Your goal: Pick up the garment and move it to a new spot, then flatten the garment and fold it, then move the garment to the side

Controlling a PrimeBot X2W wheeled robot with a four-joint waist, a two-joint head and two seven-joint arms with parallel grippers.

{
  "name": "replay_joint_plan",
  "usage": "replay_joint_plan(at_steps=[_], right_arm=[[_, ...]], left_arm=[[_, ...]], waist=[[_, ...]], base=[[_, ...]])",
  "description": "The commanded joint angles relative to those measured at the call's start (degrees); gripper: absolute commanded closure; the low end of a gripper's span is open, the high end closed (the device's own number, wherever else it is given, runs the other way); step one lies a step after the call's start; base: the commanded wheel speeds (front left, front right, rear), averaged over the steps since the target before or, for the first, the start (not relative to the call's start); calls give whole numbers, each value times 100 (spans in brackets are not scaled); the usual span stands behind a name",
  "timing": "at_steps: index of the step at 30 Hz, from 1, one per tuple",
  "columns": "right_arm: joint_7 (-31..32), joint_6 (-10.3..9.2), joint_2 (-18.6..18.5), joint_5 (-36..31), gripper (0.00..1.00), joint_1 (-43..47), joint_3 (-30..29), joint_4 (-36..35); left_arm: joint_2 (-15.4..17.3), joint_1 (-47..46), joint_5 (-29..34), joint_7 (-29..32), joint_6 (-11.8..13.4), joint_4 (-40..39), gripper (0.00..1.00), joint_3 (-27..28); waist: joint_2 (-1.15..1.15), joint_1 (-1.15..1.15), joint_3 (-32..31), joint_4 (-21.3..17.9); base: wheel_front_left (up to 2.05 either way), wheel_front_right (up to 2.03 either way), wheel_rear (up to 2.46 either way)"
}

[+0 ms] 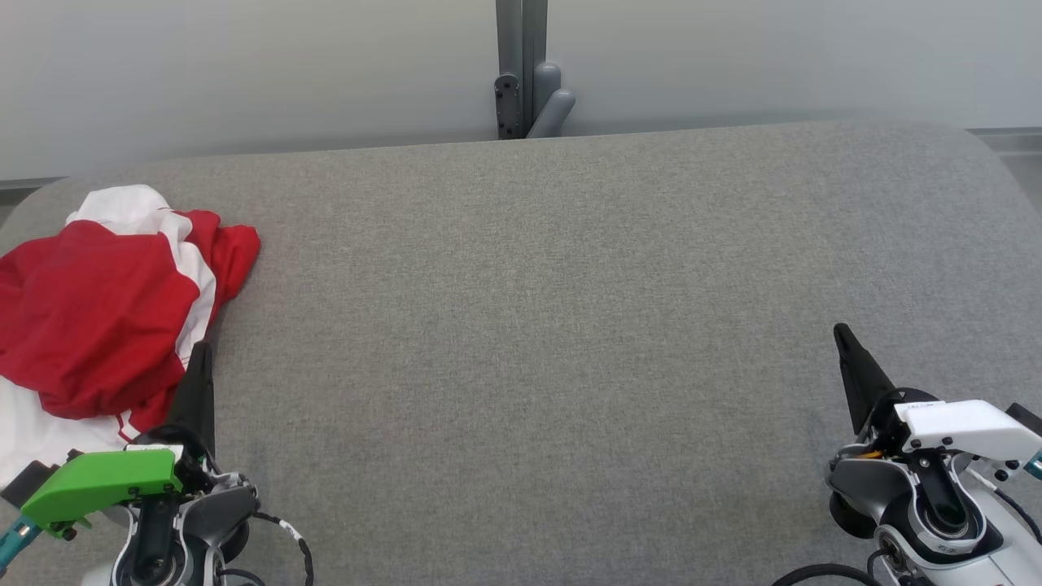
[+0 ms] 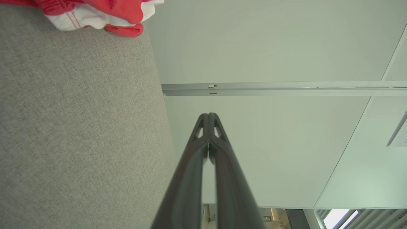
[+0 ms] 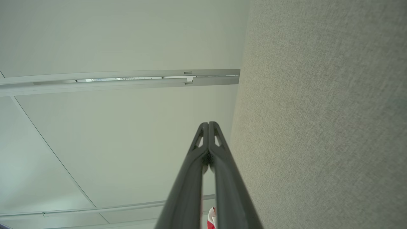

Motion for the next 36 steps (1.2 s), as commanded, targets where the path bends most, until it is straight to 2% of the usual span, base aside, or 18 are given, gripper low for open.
replay_joint_plan(at_steps=[1, 15, 16, 24, 27, 36], right_arm=[[-16, 2, -33, 47, 100, -60, 2, -20], [-17, 2, -34, 48, 100, -60, 4, -21], [-17, 2, -33, 49, 0, -60, 4, -21], [-16, -1, 182, -231, 0, 155, -70, 27], [-24, -1, 252, -466, 0, 208, -132, 3], [-47, 0, 375, -1917, 0, 307, -268, -117]], left_arm=[[34, -26, -15, 11, 7, -4, 100, 20], [34, -26, -14, 11, 7, -4, 100, 20], [34, -26, -15, 11, 7, -4, 0, 20], [-12, 123, 52, -182, -36, 74, 0, -150], [-11, 159, 144, -273, -54, 80, 0, -201], [-6, 215, 893, -521, -63, 68, 0, -356]], waist=[[0, 0, 0, 0], [0, 0, 0, 0], [0, 0, 0, 0], [11, 0, -10, 3], [7, 0, -9, 2], [0, 0, -4, 2]], base=[[0, 0, 0], [0, 0, 0], [0, 0, 0], [0, 0, 0], [0, 0, 0], [0, 0, 0]])
